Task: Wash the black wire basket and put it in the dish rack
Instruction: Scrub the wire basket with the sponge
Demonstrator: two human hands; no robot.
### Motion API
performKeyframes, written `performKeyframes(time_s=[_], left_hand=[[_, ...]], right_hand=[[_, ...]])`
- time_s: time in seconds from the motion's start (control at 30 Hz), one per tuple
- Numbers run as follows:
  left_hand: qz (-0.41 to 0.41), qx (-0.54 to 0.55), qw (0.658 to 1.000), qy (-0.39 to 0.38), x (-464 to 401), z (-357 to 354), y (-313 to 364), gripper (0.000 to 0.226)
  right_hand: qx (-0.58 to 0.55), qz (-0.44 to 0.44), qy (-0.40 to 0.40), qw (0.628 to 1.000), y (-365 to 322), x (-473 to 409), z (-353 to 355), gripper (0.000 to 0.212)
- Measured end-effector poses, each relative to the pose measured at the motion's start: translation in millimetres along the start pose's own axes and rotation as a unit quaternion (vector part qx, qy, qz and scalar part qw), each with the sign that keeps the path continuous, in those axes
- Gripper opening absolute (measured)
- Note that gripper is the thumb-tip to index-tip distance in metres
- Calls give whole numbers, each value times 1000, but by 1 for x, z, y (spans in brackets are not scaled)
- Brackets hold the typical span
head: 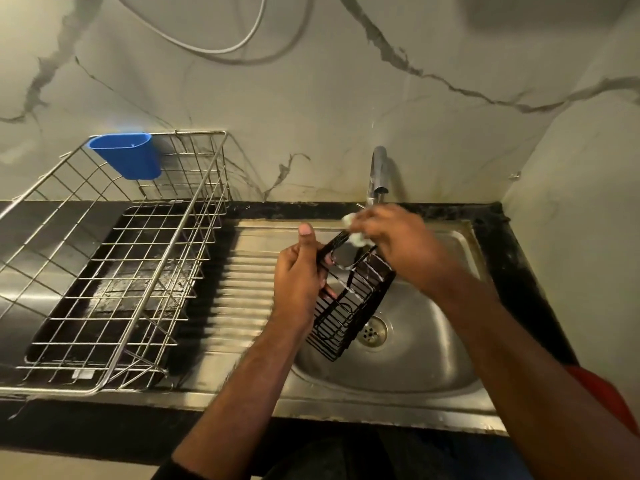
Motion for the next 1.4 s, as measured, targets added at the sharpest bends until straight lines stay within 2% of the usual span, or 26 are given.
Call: performKeyframes(time_s=[0.03, 0.1, 0.17, 0.23, 0.3, 0.37, 0.4, 0.5, 0.57, 0.67, 0.77, 0.9, 0.97, 1.07, 1.13, 1.27, 1.33, 1.4], left_hand=[[-18, -9, 1000, -14, -2, 1, -1, 53], [-45, -18, 998, -38, -5, 2, -3, 48], [-51, -12, 998, -43, -9, 3, -6, 46], [-54, -9, 997, -46, -12, 2, -11, 52], [-60, -7, 997, -52, -14, 3, -15, 52], [-57, 3, 997, -57, -13, 3, -15, 44], [-59, 11, 996, -60, -12, 4, -14, 41], [-63, 27, 996, -64, -14, 9, -12, 40], [-63, 41, 995, -69, -16, 12, -12, 40], [-55, 60, 994, -79, -15, 12, -13, 39], [-46, 69, 992, -94, -16, 11, -13, 37], [-50, 20, 992, -115, -16, 14, -12, 40], [-66, -14, 989, -128, -14, 12, -12, 41], [-68, -73, 985, -140, -13, 13, -12, 39], [-44, -89, 982, -160, -15, 16, -10, 38], [0, -63, 980, -189, -14, 13, 2, 45], [12, -90, 981, -174, -13, 5, 4, 54], [30, -127, 980, -147, -10, -1, 0, 55]], right_hand=[[-9, -35, 42, 998, 13, 1, 8, 32], [0, -50, 93, 994, 27, 5, 16, 30], [3, -20, 59, 998, 17, 12, 10, 31], [14, 8, 12, 1000, 8, 19, 1, 34], [-11, 4, 68, 998, 21, 18, 5, 33], [-20, -41, 164, 985, 48, 15, 18, 29], [-20, -60, 182, 981, 59, 15, 22, 29], [-22, -62, 166, 984, 60, 18, 20, 35], [-65, -50, 181, 980, 54, 20, 20, 34], [-201, -117, 197, 952, 71, 21, 18, 29], [-278, -181, 156, 930, 86, 25, 9, 29], [-433, -248, 76, 863, 92, 25, 9, 37], [-465, -290, 44, 836, 96, 26, 6, 36], [-472, -313, 84, 820, 96, 26, 3, 29], [-462, -301, 123, 825, 86, 26, 5, 27], [-363, -242, 81, 896, 58, 27, -4, 29], [-298, -211, 68, 929, 44, 28, -13, 29], [-266, -192, 79, 941, 39, 28, -22, 27]])
Point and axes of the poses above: each hand's wrist, its own x-axis away from the middle knuckle, its own z-axis out of the back of the hand, y = z × x, the point moved 3 cm from there along -x, towards the middle knuckle, and after that the axes turned 7 degrees about -x, right-handed, at the moved point
